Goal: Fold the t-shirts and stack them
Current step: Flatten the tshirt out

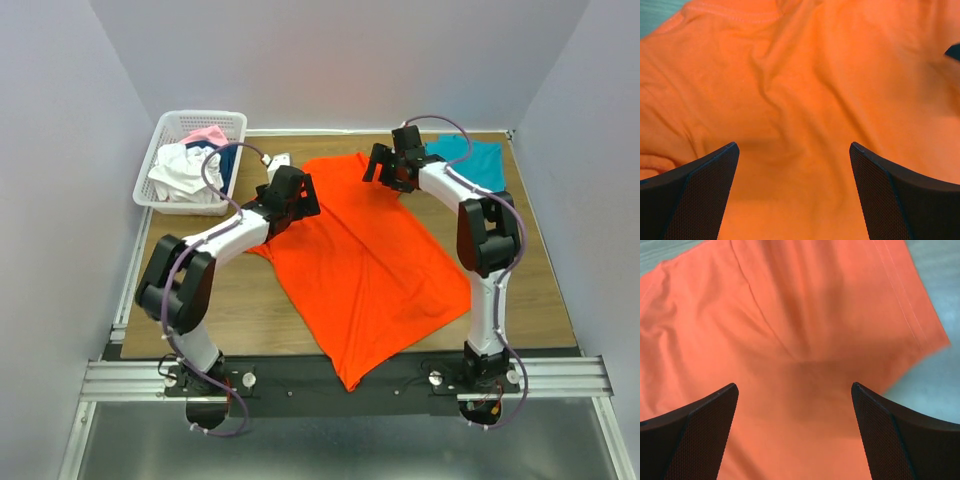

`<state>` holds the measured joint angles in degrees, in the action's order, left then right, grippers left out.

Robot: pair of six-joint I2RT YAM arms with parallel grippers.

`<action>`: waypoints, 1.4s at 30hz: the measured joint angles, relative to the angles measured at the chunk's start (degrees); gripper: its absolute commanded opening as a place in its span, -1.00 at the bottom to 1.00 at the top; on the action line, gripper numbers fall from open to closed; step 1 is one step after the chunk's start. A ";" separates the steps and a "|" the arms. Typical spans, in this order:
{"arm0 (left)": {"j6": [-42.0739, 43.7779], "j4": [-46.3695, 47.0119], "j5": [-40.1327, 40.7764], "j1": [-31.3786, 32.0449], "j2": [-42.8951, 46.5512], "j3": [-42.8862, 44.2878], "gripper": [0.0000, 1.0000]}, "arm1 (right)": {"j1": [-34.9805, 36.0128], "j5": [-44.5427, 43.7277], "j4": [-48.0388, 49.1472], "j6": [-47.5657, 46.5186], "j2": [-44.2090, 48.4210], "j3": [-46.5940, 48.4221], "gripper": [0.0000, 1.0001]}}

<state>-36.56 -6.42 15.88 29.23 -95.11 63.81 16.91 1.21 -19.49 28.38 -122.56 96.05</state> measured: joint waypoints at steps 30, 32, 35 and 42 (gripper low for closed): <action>-10.19 -2.99 -6.51 3.26 6.60 -18.64 0.97 | 0.59 3.15 0.42 -10.05 -23.54 29.38 1.00; -11.87 -4.28 -6.64 5.64 8.07 -19.69 0.97 | 1.29 3.80 0.70 -11.04 -25.49 32.33 1.00; -15.19 -6.40 -6.73 10.03 11.37 -22.12 0.97 | 3.32 5.07 0.98 -12.07 -28.50 36.89 1.00; -20.68 -11.43 -9.05 16.70 23.10 -29.79 0.97 | 10.86 7.48 1.49 -15.56 -33.29 44.11 1.00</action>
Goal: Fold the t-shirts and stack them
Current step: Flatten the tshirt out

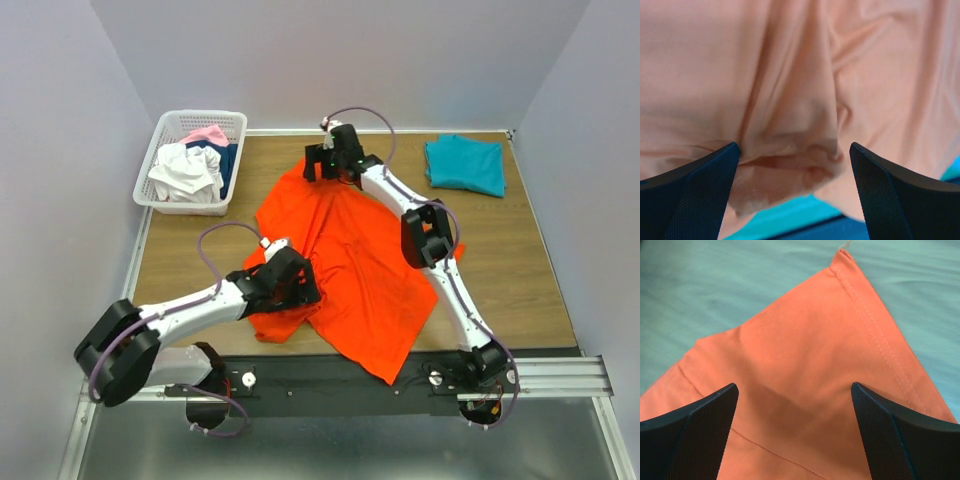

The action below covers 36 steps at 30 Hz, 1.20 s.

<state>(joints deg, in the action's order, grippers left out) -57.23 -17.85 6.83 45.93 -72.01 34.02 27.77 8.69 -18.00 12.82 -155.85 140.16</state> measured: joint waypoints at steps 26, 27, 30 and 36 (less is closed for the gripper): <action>23.47 2.80 9.05 -15.45 -25.27 40.33 0.97 | -1.73 -21.29 -0.31 14.12 67.91 -75.45 1.00; 24.11 2.95 8.92 -15.93 -27.61 42.07 0.97 | -2.64 -21.20 -0.85 14.93 68.17 -78.23 1.00; 26.23 2.67 8.35 -17.68 -36.33 48.00 0.97 | -6.25 -21.07 -3.19 17.51 67.78 -85.50 1.00; 28.35 1.07 7.56 -20.50 -46.21 51.71 0.97 | -12.15 -20.87 -4.04 18.71 64.48 -86.71 1.00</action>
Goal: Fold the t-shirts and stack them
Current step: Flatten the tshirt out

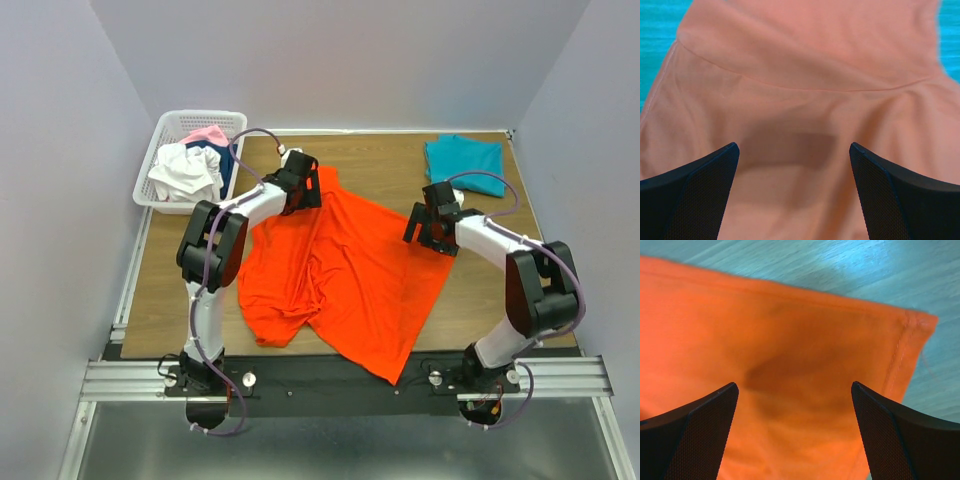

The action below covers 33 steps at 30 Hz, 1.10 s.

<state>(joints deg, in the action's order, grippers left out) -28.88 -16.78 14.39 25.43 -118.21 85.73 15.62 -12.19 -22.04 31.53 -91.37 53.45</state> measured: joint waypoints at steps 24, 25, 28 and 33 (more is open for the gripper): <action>-0.31 2.40 0.33 -7.50 2.51 -7.63 0.97 | -3.37 -2.29 2.12 -10.29 -27.93 29.97 1.00; -0.31 2.34 0.55 -7.61 2.51 -7.63 0.97 | -3.45 -2.08 2.12 -10.86 -28.59 30.95 1.00; -0.33 1.60 1.29 -7.69 2.51 -7.41 0.97 | -4.11 -1.42 2.29 -12.24 -30.32 33.35 1.00; -0.31 -0.26 2.43 -8.00 2.49 -6.93 0.97 | -5.97 0.13 2.73 -15.06 -31.34 34.84 1.00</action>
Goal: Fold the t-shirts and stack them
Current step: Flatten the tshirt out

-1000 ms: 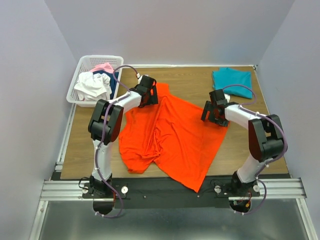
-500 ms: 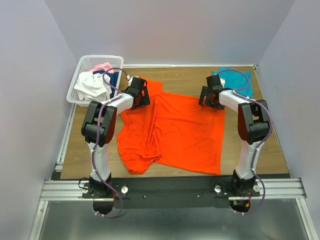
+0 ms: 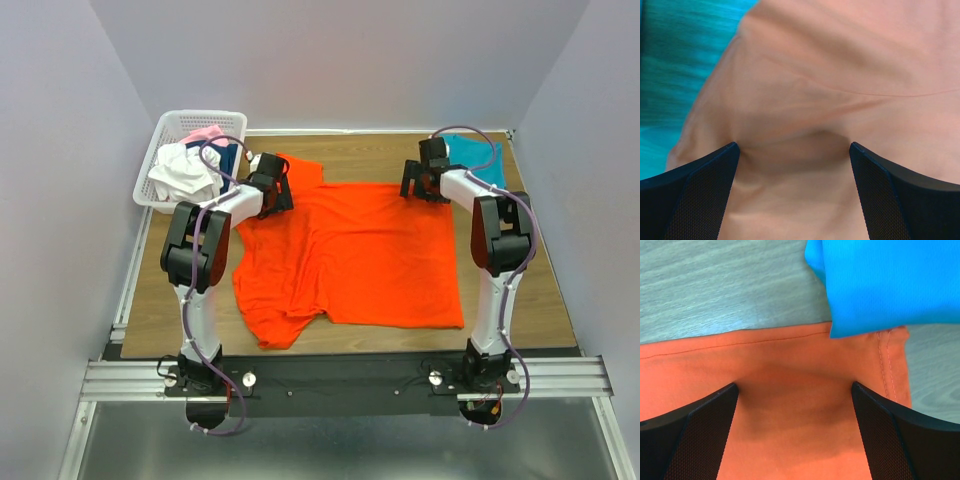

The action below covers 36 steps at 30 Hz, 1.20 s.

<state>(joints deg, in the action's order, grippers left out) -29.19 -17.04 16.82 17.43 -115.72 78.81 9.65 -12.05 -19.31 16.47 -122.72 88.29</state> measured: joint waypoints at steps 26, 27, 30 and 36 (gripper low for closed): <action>6.60 1.29 -8.63 0.33 0.00 19.02 0.97 | -1.14 11.54 -3.10 -3.39 8.85 -1.05 1.00; 6.88 0.96 -9.11 0.33 -1.92 21.00 0.97 | -1.14 11.54 -3.15 -3.15 8.41 -1.05 1.00; 7.32 0.00 -10.38 0.31 -7.98 26.69 0.97 | -1.14 11.63 -3.28 -2.89 6.97 -1.03 1.00; 8.26 -3.41 -11.98 0.33 -18.08 35.74 0.97 | -1.14 12.33 -3.45 -2.56 3.54 0.50 1.00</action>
<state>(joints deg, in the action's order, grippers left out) -20.93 -20.45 4.84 17.76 -133.80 114.54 8.51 0.27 -22.76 13.91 -119.17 88.79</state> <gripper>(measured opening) 0.983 0.997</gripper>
